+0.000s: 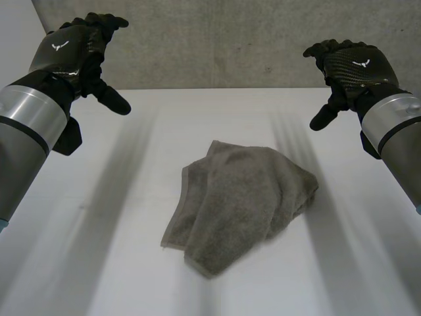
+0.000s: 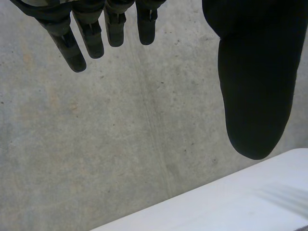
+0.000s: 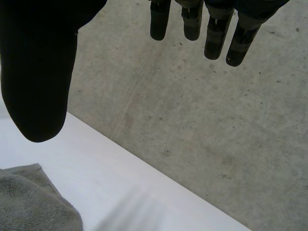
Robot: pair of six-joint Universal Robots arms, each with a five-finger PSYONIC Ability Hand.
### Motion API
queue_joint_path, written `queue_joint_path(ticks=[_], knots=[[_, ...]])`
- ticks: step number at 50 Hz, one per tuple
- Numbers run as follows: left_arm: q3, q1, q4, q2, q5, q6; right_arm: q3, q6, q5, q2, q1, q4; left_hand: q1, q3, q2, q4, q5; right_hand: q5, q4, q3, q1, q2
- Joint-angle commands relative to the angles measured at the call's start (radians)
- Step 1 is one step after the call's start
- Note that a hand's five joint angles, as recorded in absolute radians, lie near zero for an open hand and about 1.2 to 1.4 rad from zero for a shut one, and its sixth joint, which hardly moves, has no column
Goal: Fold the towel.
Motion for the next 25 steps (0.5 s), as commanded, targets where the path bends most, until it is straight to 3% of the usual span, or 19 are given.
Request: queue_joint_path(ticks=[1,7,12,17,25], knots=[[0.003,-0.005,-0.005,-0.037,0.004,0.001,-0.007,-0.081,-0.06,0.0,0.018,0.027,0.032,0.036,0.038,0.035,-0.001,-0.026,0.001,0.008,-0.005,0.018],[0.011,-0.018,-0.033,-0.104,0.038,0.007,-0.03,-0.264,-0.065,0.038,0.021,0.136,0.061,0.065,0.067,0.064,0.028,-0.026,0.001,0.008,-0.005,0.018],[-0.001,-0.098,-0.068,-0.203,0.116,0.091,-0.063,-0.358,-0.052,0.106,0.013,0.23,0.058,0.063,0.064,0.061,0.025,-0.026,0.001,0.008,-0.005,0.018],[-0.01,-0.201,-0.068,-0.297,0.117,0.17,-0.07,-0.377,-0.049,0.147,0.007,0.314,0.047,0.051,0.053,0.049,0.013,-0.026,0.001,0.008,-0.005,0.018],[-0.079,-0.261,-0.063,-0.393,0.119,0.28,0.042,-0.316,-0.069,0.192,-0.011,0.298,0.035,0.039,0.041,0.038,0.002,-0.026,0.001,0.008,-0.005,0.018]])
